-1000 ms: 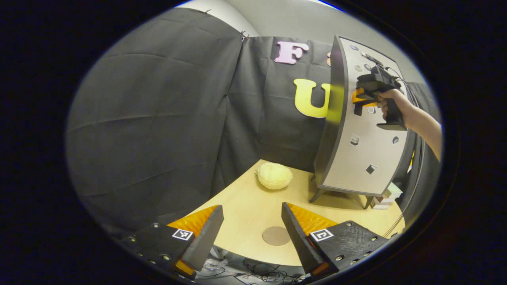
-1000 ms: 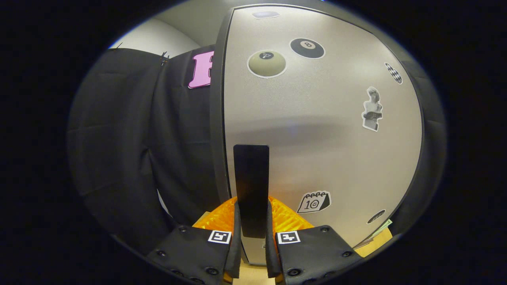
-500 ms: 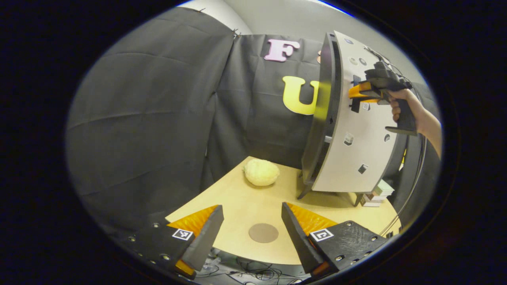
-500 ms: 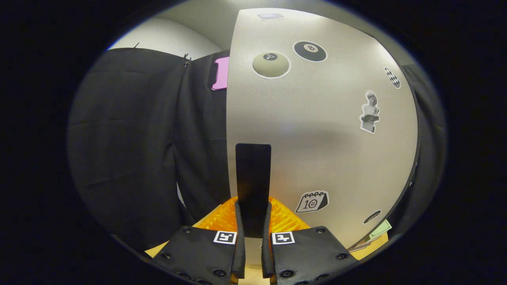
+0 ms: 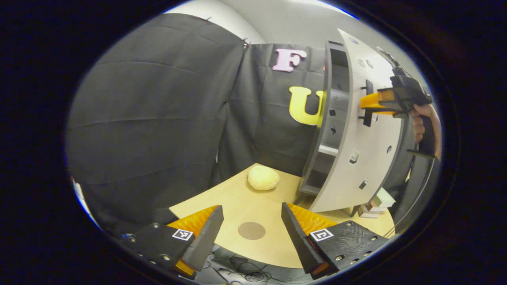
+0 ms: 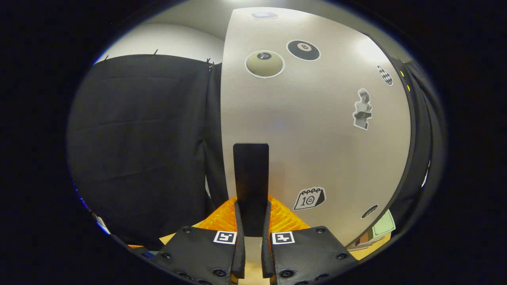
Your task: Open the cabinet door with the right hand, grasp the bottle in the cabinet with the left hand and place it on the coaster, then close the cabinet door with the right hand.
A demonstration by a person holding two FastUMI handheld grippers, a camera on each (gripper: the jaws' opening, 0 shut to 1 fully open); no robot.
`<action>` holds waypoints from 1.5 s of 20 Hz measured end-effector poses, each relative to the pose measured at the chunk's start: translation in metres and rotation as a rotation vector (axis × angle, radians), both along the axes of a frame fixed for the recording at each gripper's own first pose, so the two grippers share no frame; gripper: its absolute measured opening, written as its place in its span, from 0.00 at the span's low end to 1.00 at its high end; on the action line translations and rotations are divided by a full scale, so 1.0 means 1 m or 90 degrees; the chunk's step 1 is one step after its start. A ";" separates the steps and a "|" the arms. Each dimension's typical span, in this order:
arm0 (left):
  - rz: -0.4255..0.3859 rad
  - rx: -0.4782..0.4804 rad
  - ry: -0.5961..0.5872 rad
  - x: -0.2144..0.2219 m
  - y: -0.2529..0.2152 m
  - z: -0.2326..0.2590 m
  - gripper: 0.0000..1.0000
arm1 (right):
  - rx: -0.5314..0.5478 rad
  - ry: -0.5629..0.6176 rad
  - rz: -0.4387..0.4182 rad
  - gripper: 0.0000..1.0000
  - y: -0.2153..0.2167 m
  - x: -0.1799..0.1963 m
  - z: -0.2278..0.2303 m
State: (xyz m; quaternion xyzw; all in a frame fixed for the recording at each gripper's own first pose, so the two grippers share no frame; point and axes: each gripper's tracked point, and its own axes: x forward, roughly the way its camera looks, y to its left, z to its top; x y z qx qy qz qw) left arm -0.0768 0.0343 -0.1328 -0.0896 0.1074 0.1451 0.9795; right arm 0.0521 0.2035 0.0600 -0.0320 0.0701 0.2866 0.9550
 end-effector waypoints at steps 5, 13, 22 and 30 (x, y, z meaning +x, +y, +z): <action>0.039 0.008 0.003 -0.039 -0.032 0.004 0.88 | 0.007 0.005 0.055 0.18 -0.024 -0.002 0.002; 0.039 0.069 -0.010 -0.087 -0.099 0.019 0.88 | 0.033 -0.011 0.092 0.17 -0.081 -0.018 -0.001; -0.032 0.119 -0.015 -0.099 -0.165 0.020 0.88 | 0.032 -0.021 0.034 0.18 -0.114 -0.023 0.002; -0.130 0.135 -0.029 -0.058 -0.210 0.022 0.88 | 0.030 -0.024 -0.057 0.18 -0.146 -0.027 0.004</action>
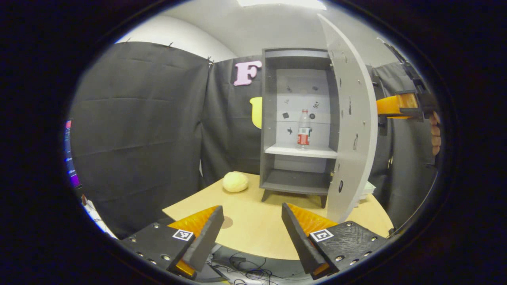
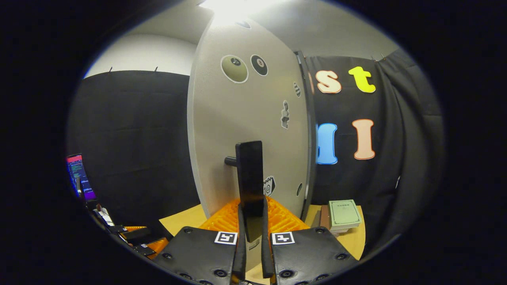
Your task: Open the cabinet door with the right hand, grasp the bottle in the cabinet with the left hand and place it on the coaster, then close the cabinet door with the right hand.
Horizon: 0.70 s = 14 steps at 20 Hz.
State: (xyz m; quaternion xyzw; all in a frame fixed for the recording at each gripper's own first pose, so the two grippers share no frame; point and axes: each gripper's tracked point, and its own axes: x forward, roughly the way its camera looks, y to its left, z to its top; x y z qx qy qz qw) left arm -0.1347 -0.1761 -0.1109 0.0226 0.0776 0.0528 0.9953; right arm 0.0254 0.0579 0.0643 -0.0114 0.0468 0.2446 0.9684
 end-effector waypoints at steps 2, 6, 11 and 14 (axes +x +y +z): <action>-0.030 -0.007 0.002 0.017 -0.005 -0.002 0.88 | 0.000 0.003 -0.029 0.18 -0.009 0.003 0.001; -0.094 -0.026 0.014 0.054 -0.009 -0.005 0.89 | -0.011 0.000 -0.119 0.17 -0.035 0.009 0.000; -0.175 -0.032 0.032 0.098 0.005 -0.003 0.88 | 0.024 0.015 -0.212 0.10 -0.044 0.008 -0.002; -0.204 -0.034 0.034 0.126 0.022 0.000 0.91 | 0.016 0.007 -0.255 0.10 -0.053 0.003 -0.002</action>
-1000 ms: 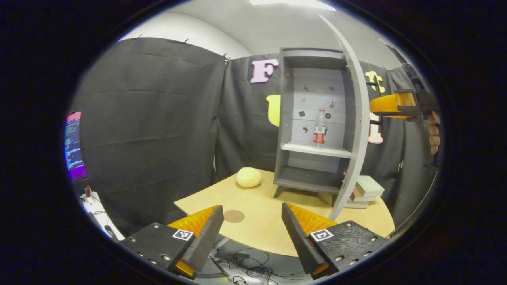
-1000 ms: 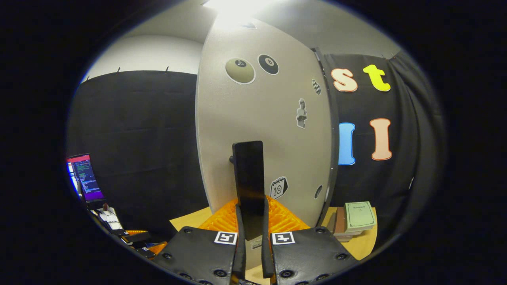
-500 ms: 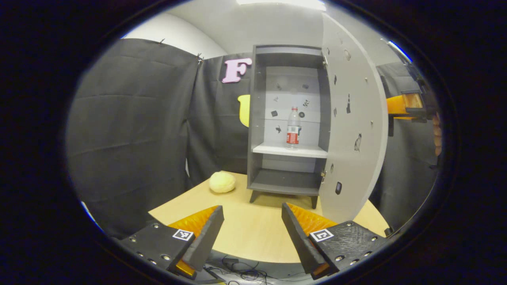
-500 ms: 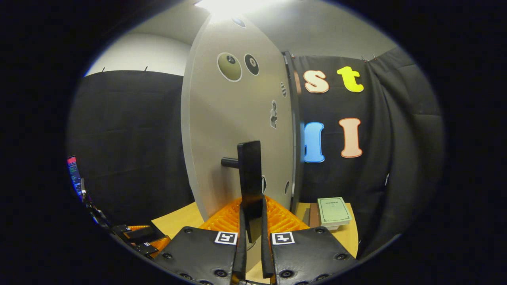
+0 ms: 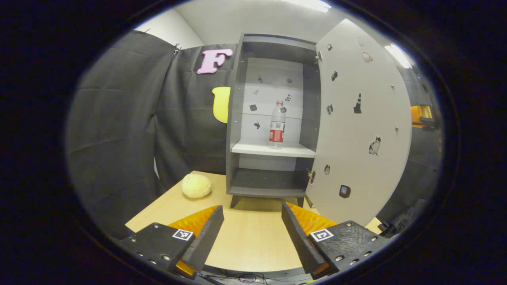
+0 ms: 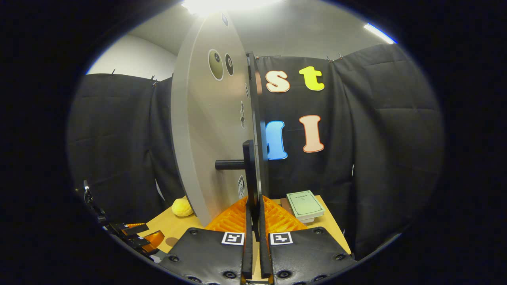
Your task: Open the cabinet door with the right hand, grasp the bottle in the cabinet with the left hand and place it on the coaster, then close the cabinet door with the right hand.
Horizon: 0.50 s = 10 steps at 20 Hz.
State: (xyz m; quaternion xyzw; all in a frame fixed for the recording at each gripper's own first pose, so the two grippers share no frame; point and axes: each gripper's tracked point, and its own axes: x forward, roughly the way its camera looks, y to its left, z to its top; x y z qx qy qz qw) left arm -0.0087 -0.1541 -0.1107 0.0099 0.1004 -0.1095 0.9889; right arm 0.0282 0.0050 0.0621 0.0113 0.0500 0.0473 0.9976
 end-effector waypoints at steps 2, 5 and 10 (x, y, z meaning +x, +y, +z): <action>-0.017 -0.007 -0.001 0.018 0.010 0.002 0.91 | -0.006 0.004 -0.026 0.10 -0.006 -0.007 0.000; -0.043 -0.019 0.003 0.044 0.024 0.000 0.88 | 0.005 -0.005 -0.074 0.11 -0.011 -0.025 -0.003; -0.101 -0.007 -0.012 0.081 0.027 0.008 0.94 | 0.039 -0.034 -0.191 0.12 -0.041 -0.068 0.003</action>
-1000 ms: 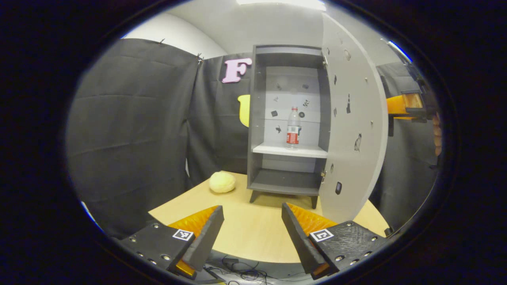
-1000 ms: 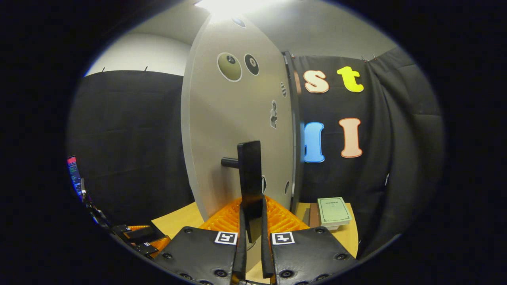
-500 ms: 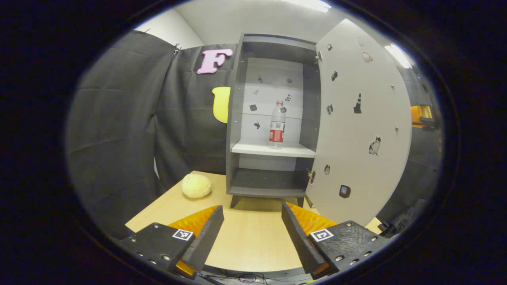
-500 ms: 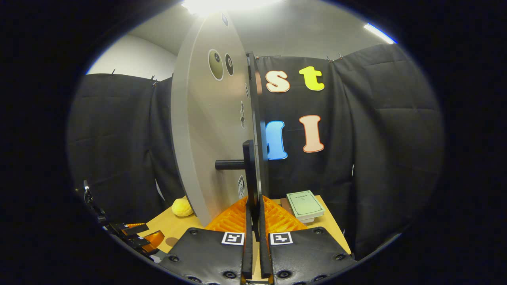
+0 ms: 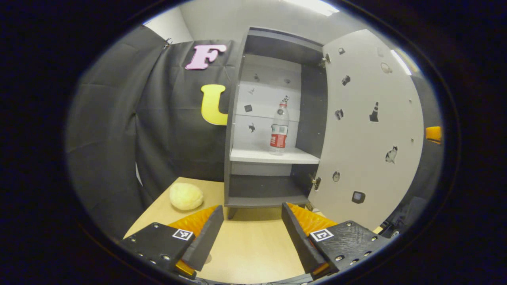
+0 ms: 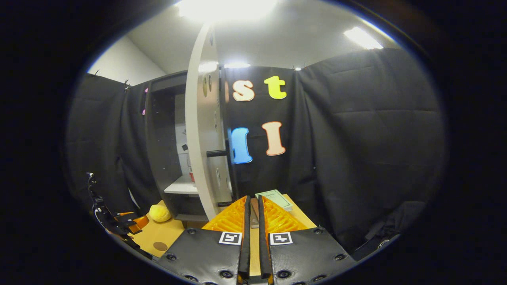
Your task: Open the cabinet door with the right hand, grasp the bottle in the cabinet with the left hand and place it on the coaster, then close the cabinet door with the right hand.
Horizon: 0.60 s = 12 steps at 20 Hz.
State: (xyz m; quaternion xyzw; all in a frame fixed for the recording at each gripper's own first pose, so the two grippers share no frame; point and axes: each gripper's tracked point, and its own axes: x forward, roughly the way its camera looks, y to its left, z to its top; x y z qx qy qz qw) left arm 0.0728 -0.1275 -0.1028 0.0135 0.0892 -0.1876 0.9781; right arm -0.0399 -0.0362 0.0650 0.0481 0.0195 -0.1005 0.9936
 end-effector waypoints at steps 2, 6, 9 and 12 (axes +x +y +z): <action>-0.027 0.008 -0.010 0.013 -0.007 0.004 0.88 | 0.015 -0.001 -0.052 0.11 -0.021 -0.017 0.001; -0.064 -0.002 -0.037 0.036 -0.032 0.028 0.88 | 0.010 -0.002 -0.137 0.00 -0.067 -0.031 0.007; -0.075 -0.022 -0.044 0.061 -0.054 0.047 0.88 | 0.011 -0.015 -0.153 0.10 -0.087 -0.015 0.016; -0.076 -0.038 -0.055 0.092 -0.074 0.074 0.88 | 0.002 -0.016 -0.142 0.09 -0.102 0.017 0.022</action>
